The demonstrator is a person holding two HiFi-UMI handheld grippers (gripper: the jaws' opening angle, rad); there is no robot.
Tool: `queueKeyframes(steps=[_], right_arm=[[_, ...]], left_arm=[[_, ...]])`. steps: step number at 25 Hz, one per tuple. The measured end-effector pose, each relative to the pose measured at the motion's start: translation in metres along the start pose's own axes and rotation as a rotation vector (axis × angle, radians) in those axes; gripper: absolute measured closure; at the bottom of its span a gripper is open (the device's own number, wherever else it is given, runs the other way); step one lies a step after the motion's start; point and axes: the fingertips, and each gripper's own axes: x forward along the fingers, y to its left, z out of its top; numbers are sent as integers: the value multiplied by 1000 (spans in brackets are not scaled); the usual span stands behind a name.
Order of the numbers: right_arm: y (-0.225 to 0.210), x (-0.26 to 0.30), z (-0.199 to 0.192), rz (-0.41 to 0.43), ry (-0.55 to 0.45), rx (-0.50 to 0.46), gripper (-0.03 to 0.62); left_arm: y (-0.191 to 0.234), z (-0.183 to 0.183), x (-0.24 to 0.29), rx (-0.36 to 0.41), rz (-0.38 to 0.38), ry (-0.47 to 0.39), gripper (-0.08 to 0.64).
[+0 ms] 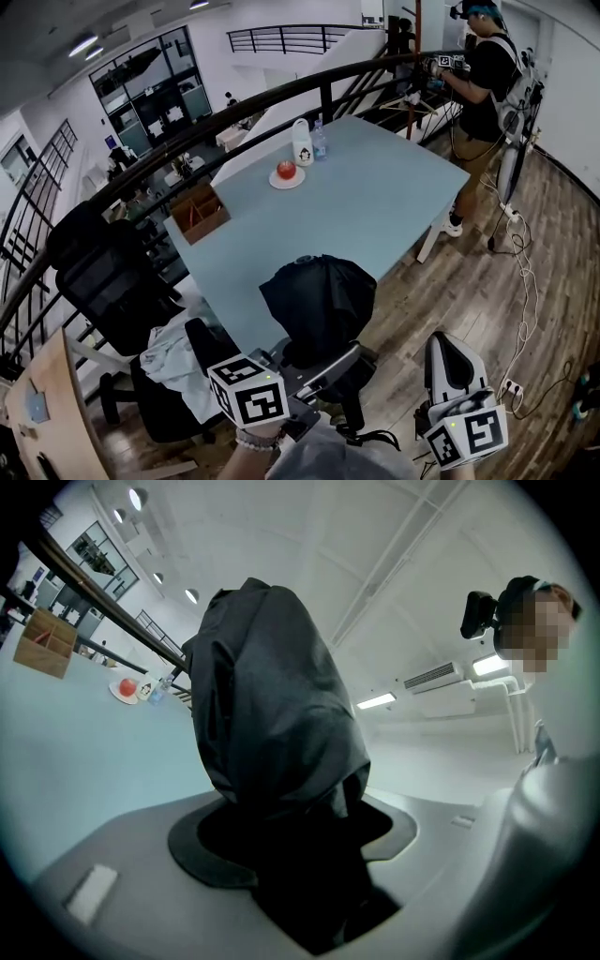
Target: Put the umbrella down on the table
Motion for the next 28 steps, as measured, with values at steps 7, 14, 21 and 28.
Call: queueKeyframes(steps=[7,14,21,28], right_arm=[[15,17,-1,57,8,1,597],[36,33,-5,136,24,-2,597],[48,53,-5,228,29,-3,597],[44,82,-6,324,37,3,597]], left_arm=[[13,8,-22,-1,50,-45,279],[26,11,-48,-2,134,-82,279],[37,19,-64,-4,207,-143,279],[47,28,-58,-25,281,-191,279]])
